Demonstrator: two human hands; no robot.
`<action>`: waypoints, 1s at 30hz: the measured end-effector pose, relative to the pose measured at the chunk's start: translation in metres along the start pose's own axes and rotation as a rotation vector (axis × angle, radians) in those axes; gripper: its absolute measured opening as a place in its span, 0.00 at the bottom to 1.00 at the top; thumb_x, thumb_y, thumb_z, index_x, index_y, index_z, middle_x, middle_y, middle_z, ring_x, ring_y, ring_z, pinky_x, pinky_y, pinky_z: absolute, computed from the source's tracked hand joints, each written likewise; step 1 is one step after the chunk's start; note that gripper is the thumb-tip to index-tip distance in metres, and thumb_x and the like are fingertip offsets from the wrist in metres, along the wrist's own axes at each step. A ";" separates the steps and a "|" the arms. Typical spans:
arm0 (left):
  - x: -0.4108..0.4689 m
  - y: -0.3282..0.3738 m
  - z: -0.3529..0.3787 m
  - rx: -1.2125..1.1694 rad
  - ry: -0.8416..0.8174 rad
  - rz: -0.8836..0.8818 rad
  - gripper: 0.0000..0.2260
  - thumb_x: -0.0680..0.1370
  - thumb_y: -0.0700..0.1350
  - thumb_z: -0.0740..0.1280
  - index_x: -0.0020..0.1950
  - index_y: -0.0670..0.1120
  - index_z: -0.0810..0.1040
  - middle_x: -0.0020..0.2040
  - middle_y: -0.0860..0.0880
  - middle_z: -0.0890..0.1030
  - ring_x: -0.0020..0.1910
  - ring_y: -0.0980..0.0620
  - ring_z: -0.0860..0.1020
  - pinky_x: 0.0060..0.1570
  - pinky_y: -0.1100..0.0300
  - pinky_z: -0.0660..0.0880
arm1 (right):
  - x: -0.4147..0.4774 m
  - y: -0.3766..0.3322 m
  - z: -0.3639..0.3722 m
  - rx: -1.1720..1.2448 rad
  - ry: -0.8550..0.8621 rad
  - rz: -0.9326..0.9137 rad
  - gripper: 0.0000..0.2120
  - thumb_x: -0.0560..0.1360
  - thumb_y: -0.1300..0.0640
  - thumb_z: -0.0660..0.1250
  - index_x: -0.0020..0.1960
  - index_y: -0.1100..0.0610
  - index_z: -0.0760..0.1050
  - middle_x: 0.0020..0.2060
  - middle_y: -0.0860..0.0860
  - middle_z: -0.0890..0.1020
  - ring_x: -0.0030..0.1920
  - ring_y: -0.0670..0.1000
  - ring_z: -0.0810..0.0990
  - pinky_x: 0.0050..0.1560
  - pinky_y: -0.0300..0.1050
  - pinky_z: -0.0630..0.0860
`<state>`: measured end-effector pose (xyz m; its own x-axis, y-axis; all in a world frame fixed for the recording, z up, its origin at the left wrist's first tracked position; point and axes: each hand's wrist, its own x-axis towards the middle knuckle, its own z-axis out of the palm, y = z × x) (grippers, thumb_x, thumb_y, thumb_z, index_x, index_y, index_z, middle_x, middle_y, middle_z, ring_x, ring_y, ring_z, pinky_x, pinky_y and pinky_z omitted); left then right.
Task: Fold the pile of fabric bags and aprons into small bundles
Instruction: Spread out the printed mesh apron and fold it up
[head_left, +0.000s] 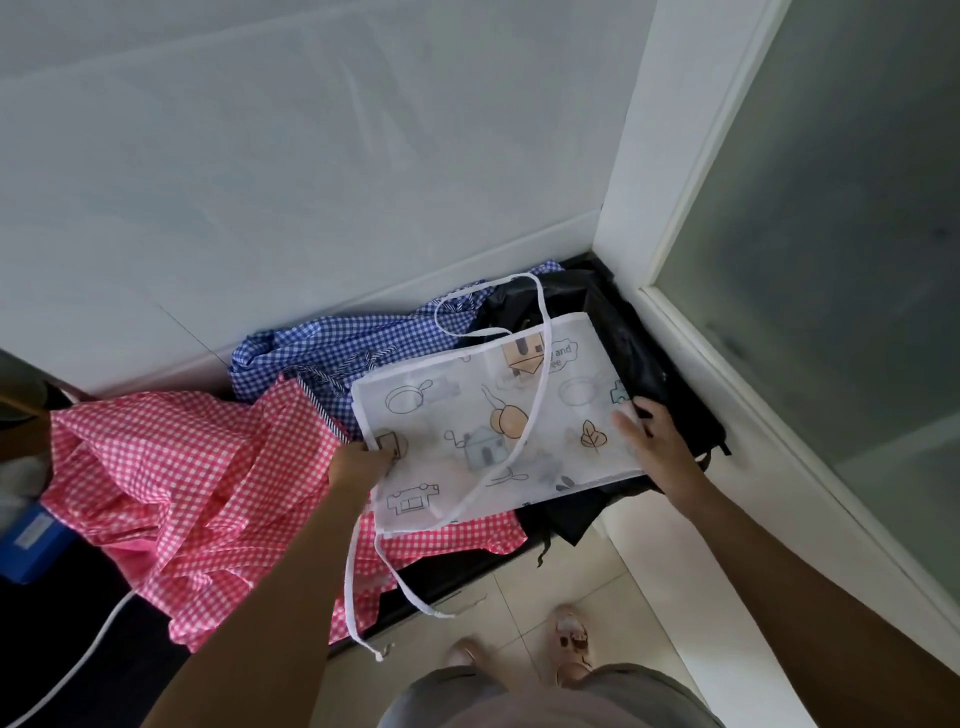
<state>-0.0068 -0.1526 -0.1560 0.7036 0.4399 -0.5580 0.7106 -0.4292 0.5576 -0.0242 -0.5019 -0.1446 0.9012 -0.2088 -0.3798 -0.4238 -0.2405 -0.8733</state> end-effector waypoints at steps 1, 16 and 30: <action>-0.001 0.003 -0.004 -0.016 -0.024 0.018 0.08 0.76 0.41 0.68 0.38 0.40 0.75 0.36 0.45 0.77 0.34 0.48 0.75 0.36 0.61 0.73 | 0.003 -0.007 0.000 0.080 0.029 0.072 0.22 0.75 0.49 0.68 0.65 0.57 0.70 0.53 0.52 0.79 0.49 0.48 0.79 0.45 0.39 0.74; -0.072 0.001 0.084 0.679 -0.055 0.586 0.36 0.79 0.64 0.48 0.73 0.52 0.26 0.73 0.47 0.26 0.73 0.43 0.30 0.66 0.39 0.30 | -0.017 0.017 0.036 0.018 -0.182 0.235 0.08 0.73 0.57 0.71 0.40 0.60 0.76 0.31 0.51 0.82 0.31 0.47 0.80 0.32 0.42 0.77; -0.046 -0.029 0.083 0.738 -0.050 0.628 0.34 0.71 0.70 0.29 0.72 0.57 0.24 0.73 0.52 0.25 0.72 0.48 0.26 0.68 0.42 0.28 | 0.080 -0.113 0.025 -0.827 -0.576 -0.378 0.18 0.65 0.51 0.78 0.52 0.54 0.80 0.42 0.42 0.79 0.41 0.39 0.76 0.40 0.32 0.70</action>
<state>-0.0590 -0.2256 -0.1971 0.9434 -0.0654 -0.3250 0.0178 -0.9690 0.2465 0.0983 -0.4675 -0.0842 0.8022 0.4397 -0.4038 0.1560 -0.8073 -0.5692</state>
